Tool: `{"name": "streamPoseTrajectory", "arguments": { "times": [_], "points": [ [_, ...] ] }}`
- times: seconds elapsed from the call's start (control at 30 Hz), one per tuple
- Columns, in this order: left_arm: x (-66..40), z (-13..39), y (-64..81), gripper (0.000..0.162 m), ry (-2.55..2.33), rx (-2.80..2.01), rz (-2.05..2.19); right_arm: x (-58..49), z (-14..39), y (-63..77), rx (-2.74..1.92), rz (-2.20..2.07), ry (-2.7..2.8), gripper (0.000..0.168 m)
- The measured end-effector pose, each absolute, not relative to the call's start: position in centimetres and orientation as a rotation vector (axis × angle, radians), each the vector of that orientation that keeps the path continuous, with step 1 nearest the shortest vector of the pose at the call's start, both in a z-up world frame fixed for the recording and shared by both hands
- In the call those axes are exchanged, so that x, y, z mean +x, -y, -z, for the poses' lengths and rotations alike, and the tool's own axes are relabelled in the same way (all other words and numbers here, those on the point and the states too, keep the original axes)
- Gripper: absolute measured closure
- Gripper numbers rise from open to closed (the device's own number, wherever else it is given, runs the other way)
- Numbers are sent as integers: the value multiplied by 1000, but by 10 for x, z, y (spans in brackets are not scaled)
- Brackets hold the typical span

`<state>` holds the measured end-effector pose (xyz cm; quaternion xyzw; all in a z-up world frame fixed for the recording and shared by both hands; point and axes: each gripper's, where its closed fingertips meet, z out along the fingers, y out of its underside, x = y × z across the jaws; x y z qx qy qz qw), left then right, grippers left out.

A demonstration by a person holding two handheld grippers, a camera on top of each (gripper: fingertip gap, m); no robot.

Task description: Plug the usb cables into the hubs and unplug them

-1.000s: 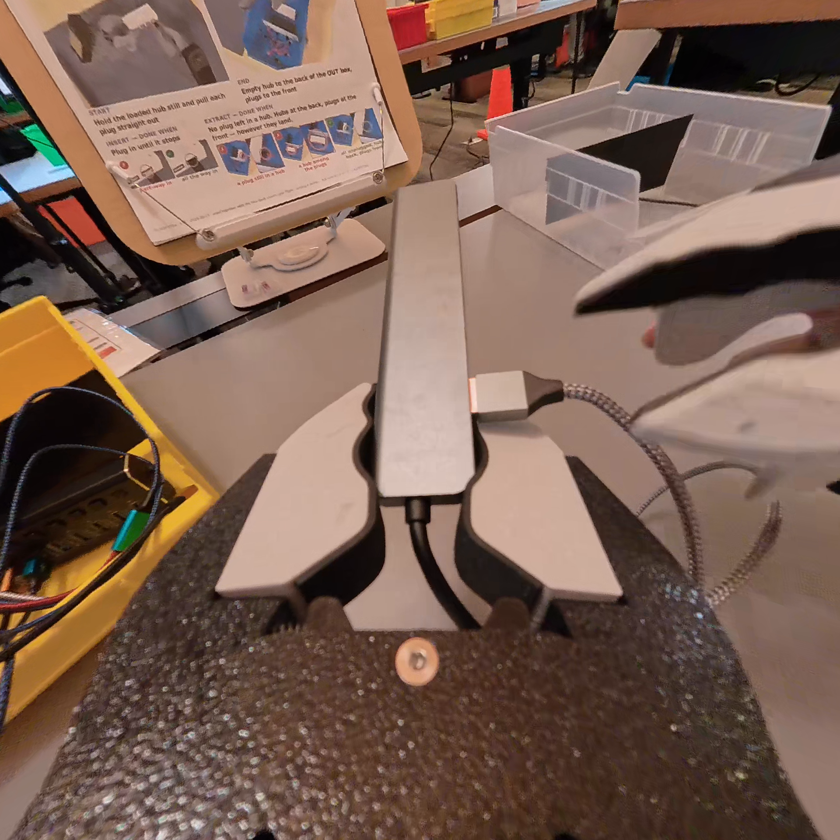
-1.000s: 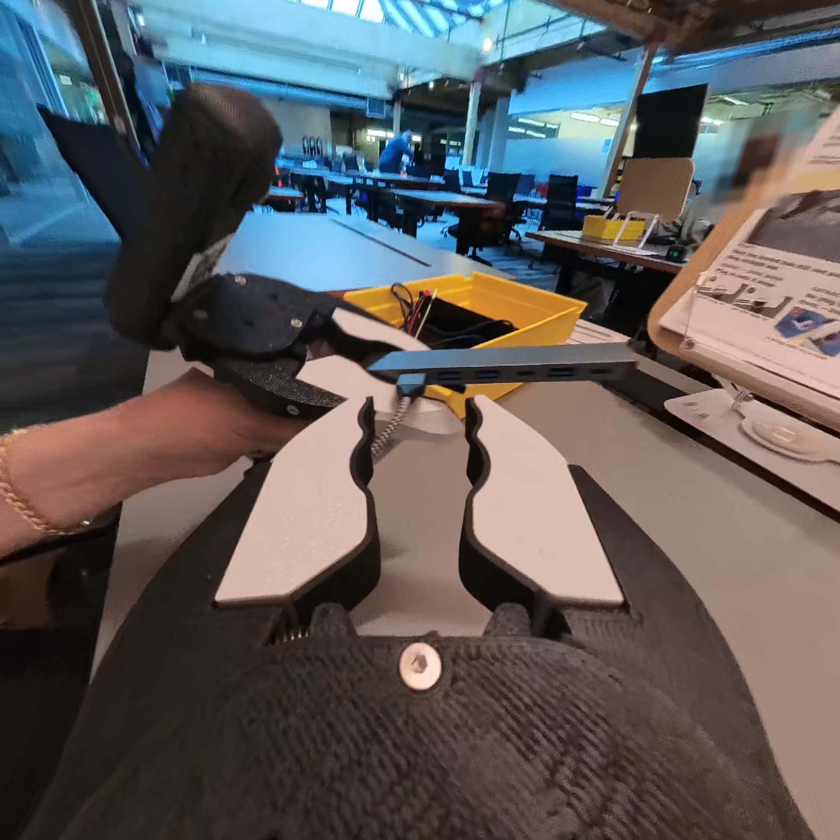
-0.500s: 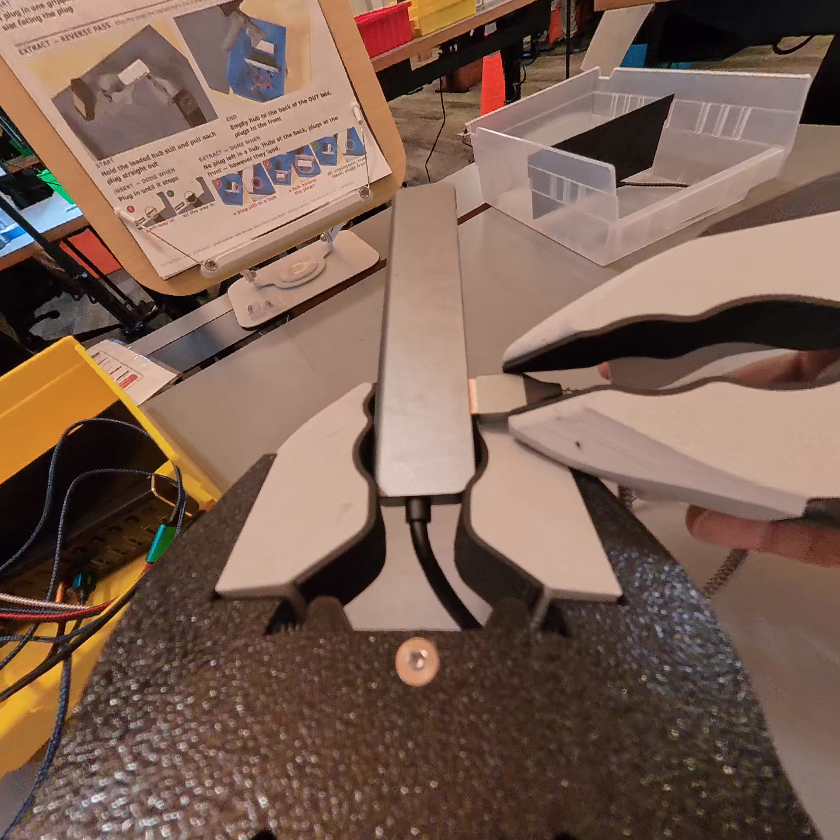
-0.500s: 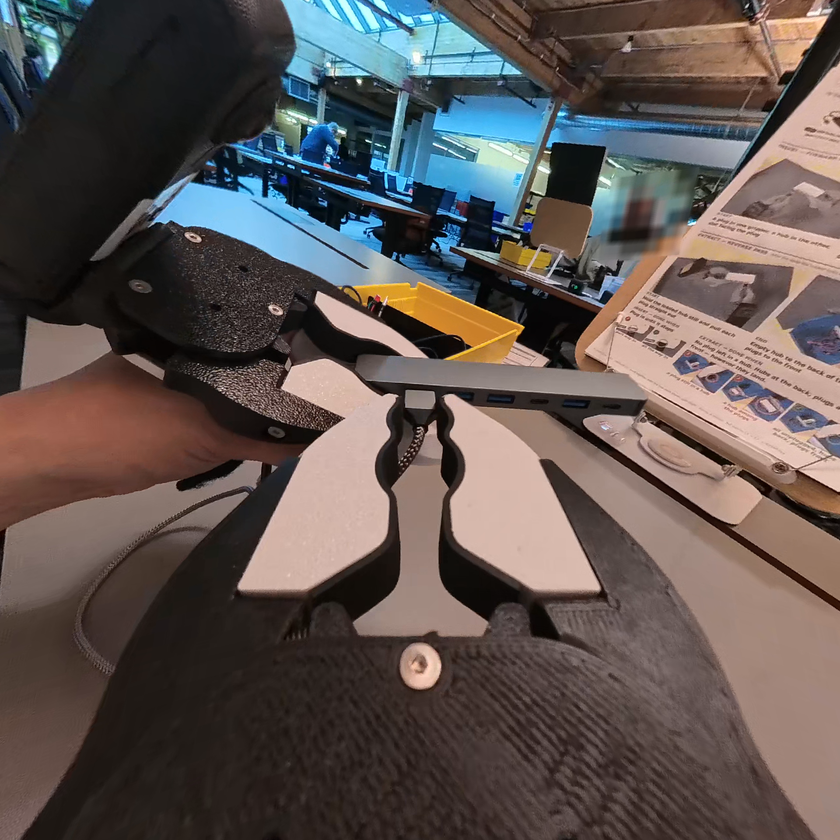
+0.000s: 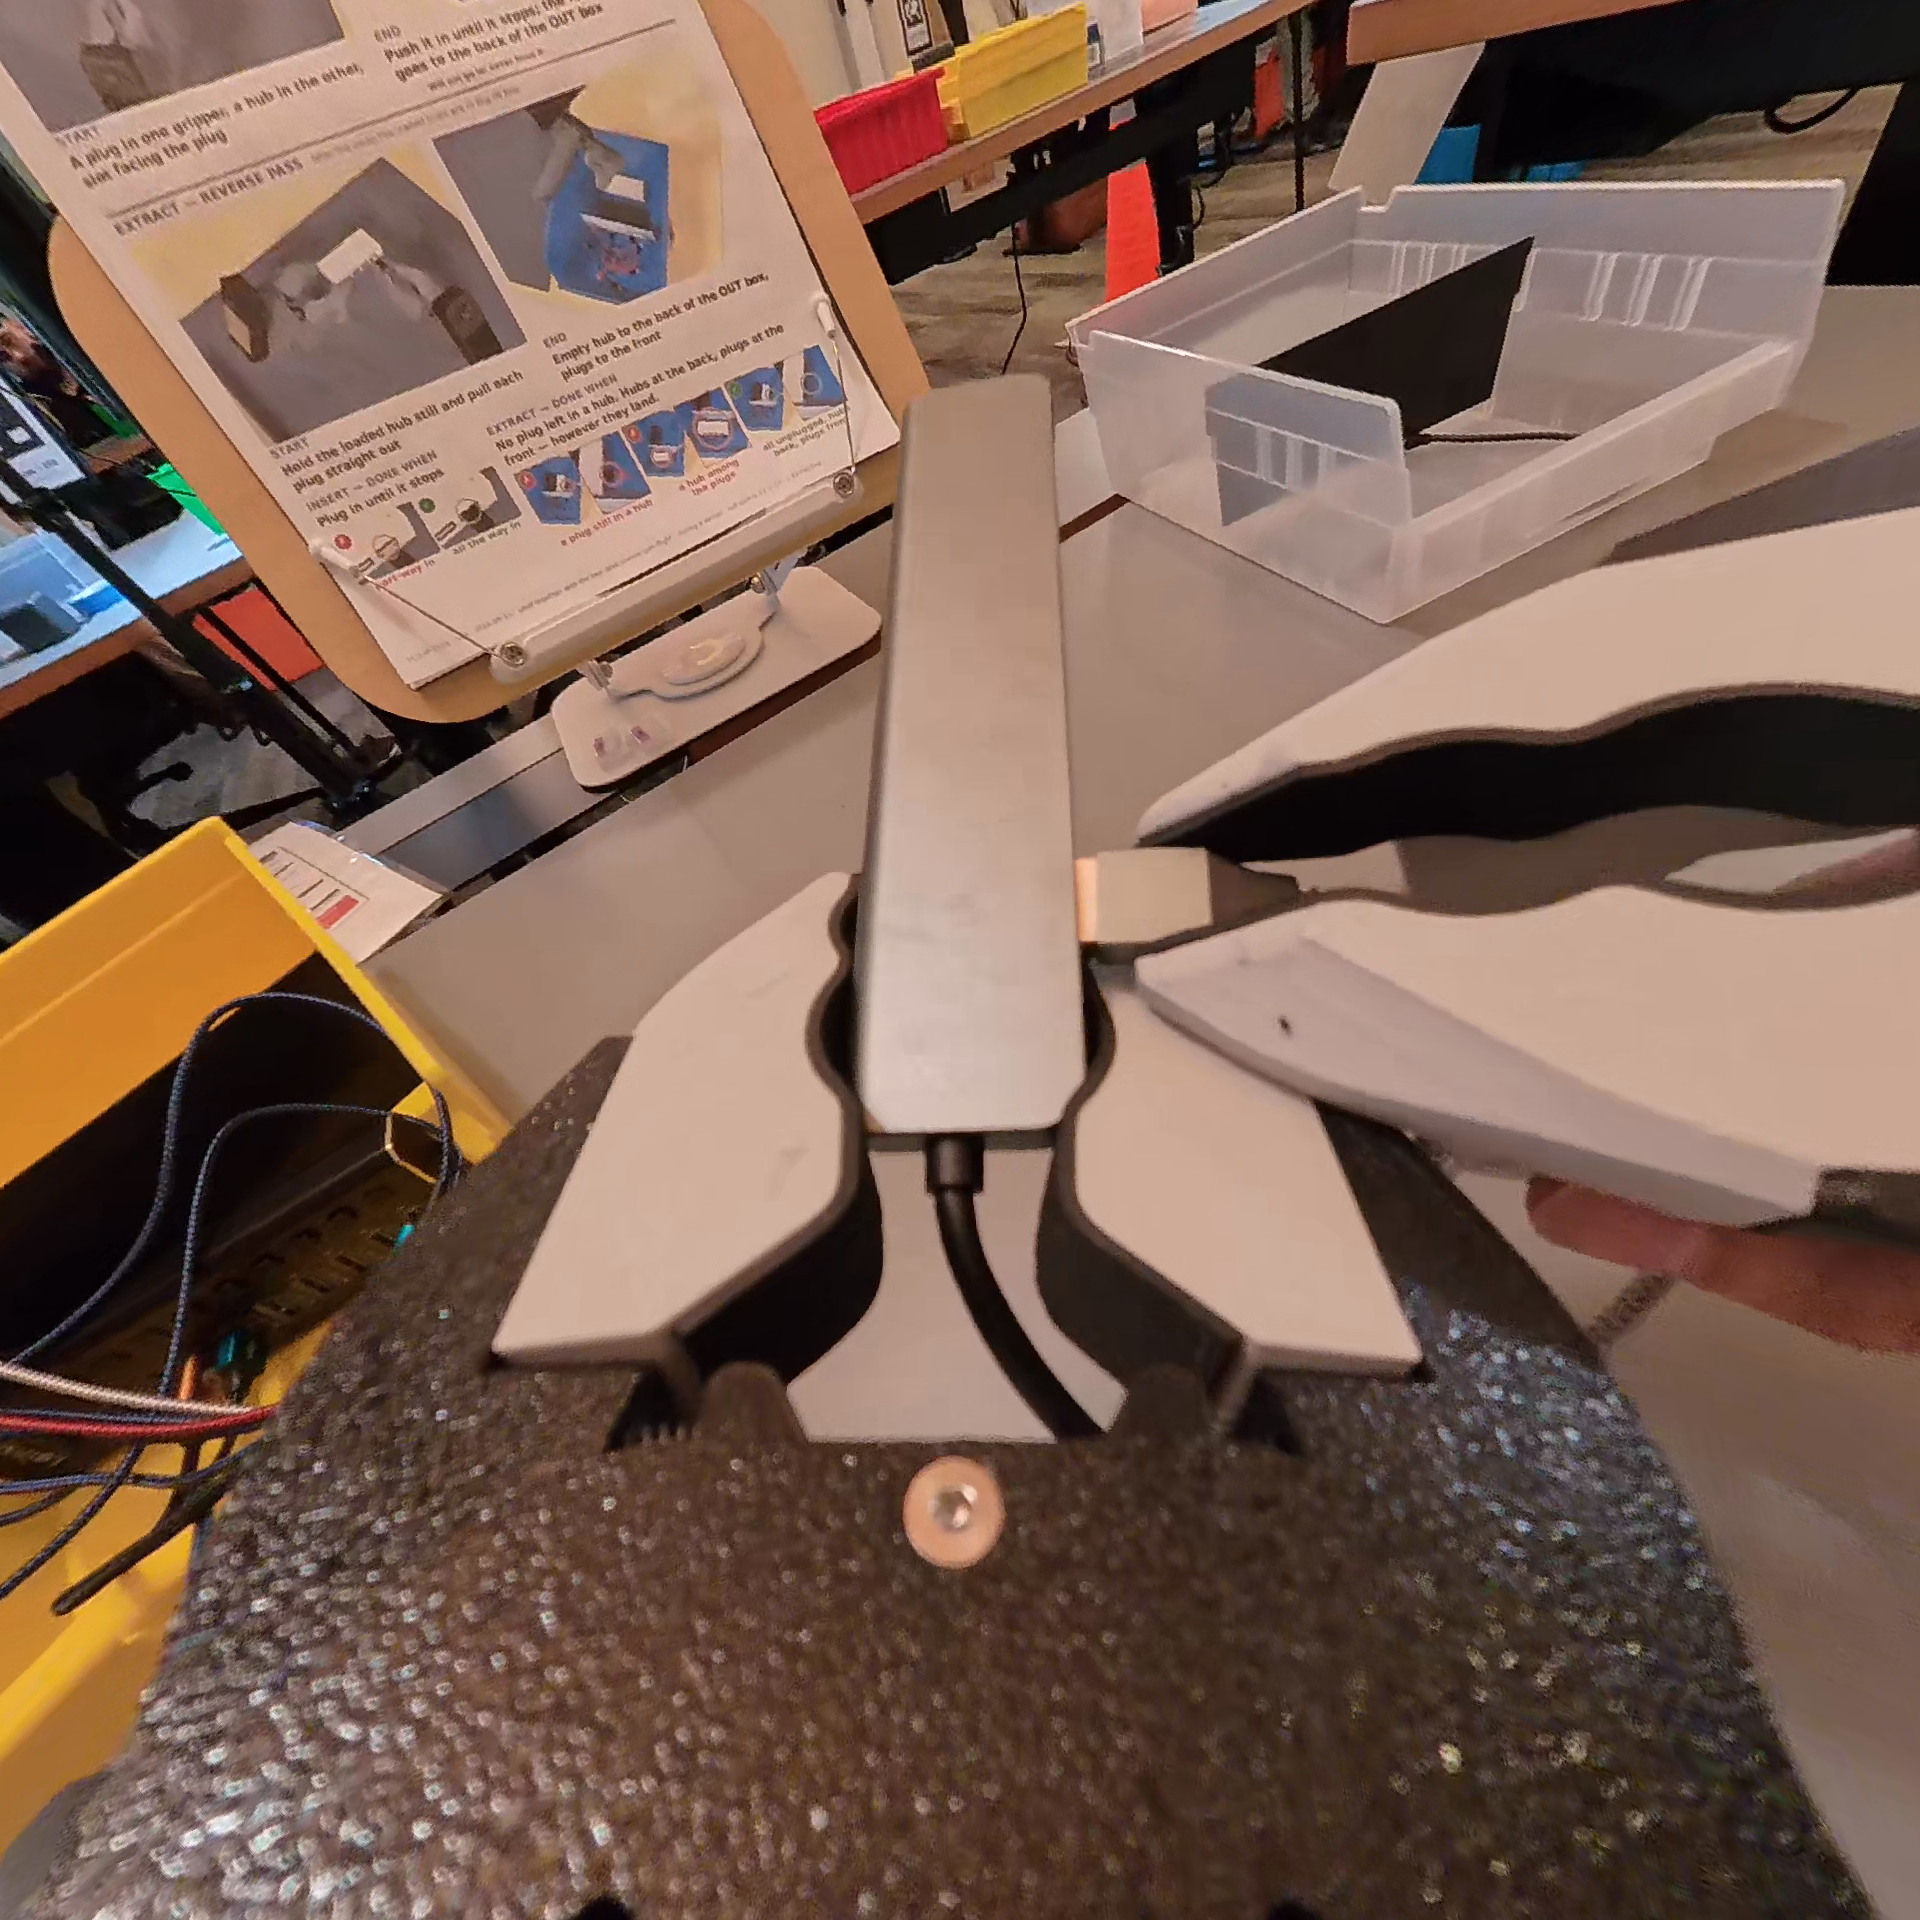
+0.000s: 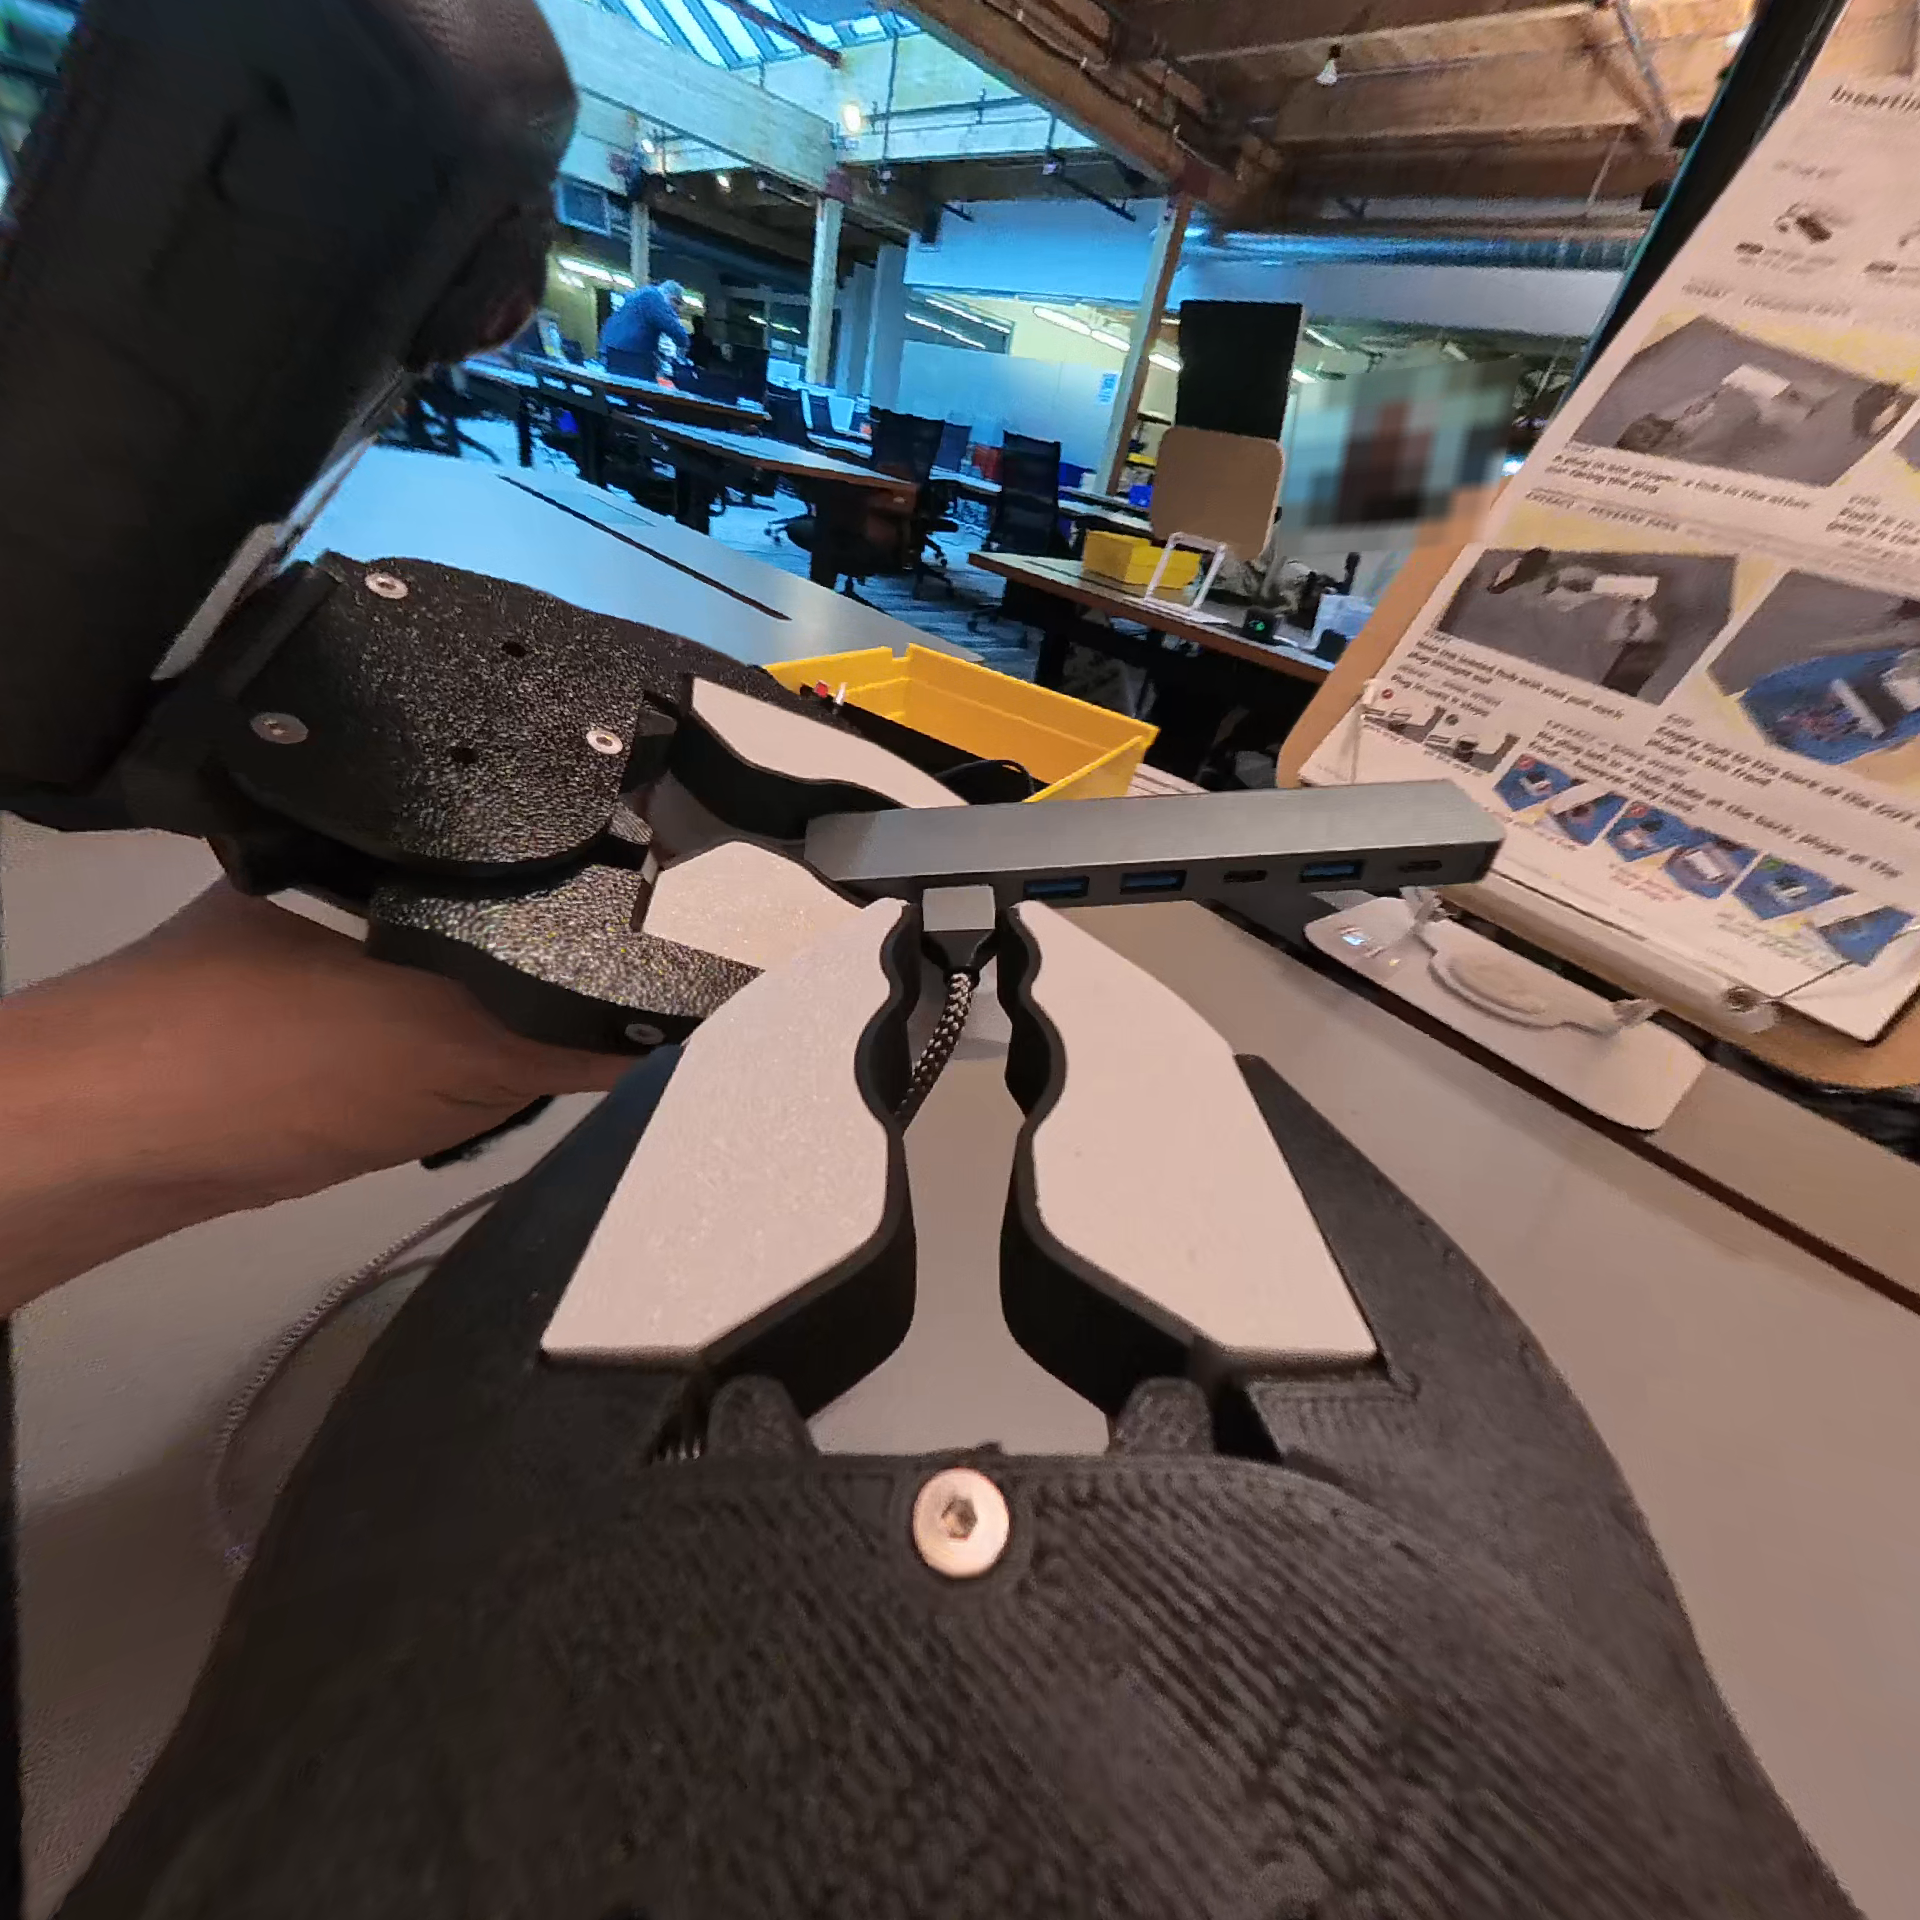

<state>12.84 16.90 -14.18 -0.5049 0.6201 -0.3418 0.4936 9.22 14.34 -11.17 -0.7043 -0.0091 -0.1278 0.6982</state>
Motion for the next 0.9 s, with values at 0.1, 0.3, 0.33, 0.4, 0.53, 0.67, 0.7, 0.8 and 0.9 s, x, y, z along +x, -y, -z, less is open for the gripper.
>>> {"name": "streamPoseTrajectory", "arguments": {
  "times": [0.1,0.3,0.33,0.4,0.53,0.67,0.7,0.8,0.9],
  "points": [
    [127,143,-178,130,-1473,-1242,815,91,114,-144,-1589,344,60,154],
    [106,130,-247,129,-1260,-1409,944,122,102,-111,-1540,274,-111,154],
    [104,129,-248,129,-1262,-1403,935,133,98,-105,-1543,327,-104,154],
    [102,126,-246,129,-1230,-1413,989,155,80,-88,-1538,460,-84,154],
    [109,132,-242,129,-1263,-1420,1016,199,28,-56,-1532,607,-4,154],
    [109,124,-241,129,-1242,-1400,1047,270,-42,-15,-1510,806,-29,154],
    [107,121,-246,129,-1218,-1401,1038,282,-61,-6,-1495,815,-48,154],
    [99,111,-263,129,-1131,-1413,1067,309,-101,21,-1457,917,-76,154],
    [95,110,-272,129,-1120,-1428,1074,336,-116,40,-1458,1085,-85,154]
  ]
}}
